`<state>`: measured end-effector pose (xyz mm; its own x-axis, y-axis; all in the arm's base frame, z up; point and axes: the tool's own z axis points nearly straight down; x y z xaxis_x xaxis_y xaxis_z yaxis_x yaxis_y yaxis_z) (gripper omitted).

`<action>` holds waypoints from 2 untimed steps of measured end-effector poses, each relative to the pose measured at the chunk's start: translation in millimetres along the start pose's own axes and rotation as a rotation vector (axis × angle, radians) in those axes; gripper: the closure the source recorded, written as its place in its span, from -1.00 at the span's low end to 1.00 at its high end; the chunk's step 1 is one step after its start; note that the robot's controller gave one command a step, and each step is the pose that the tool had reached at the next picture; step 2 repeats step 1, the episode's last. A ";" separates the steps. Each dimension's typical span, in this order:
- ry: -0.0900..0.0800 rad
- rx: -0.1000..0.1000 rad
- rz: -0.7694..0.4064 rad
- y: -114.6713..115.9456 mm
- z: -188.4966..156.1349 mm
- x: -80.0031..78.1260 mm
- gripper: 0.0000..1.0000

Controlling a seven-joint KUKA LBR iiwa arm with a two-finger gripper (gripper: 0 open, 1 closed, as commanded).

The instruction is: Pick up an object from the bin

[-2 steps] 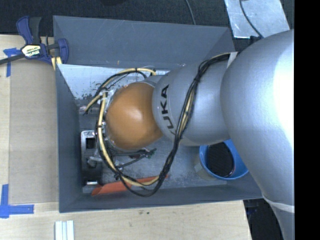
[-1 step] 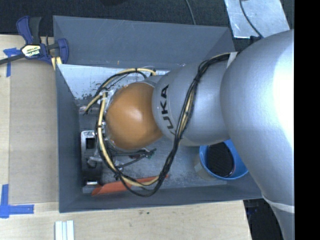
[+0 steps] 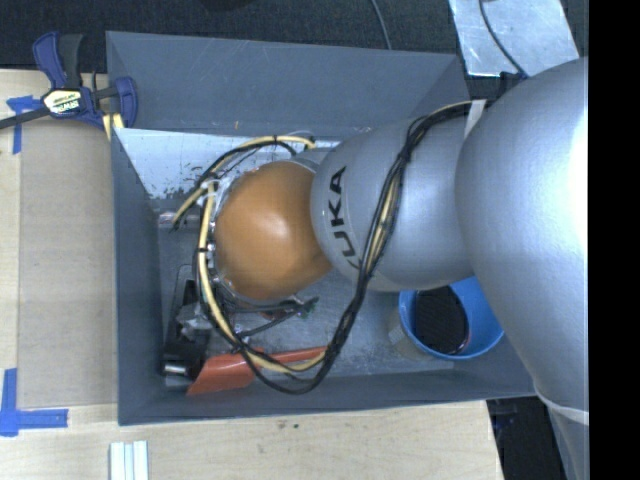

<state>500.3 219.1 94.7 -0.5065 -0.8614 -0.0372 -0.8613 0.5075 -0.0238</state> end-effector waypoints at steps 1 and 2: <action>-0.007 0.005 0.006 -2.6 -24.6 -1.1 1.00; -0.007 0.005 0.006 -2.6 -24.6 -1.1 1.00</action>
Offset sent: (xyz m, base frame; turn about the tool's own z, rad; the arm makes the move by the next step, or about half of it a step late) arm -0.0004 -0.0014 0.0664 0.0034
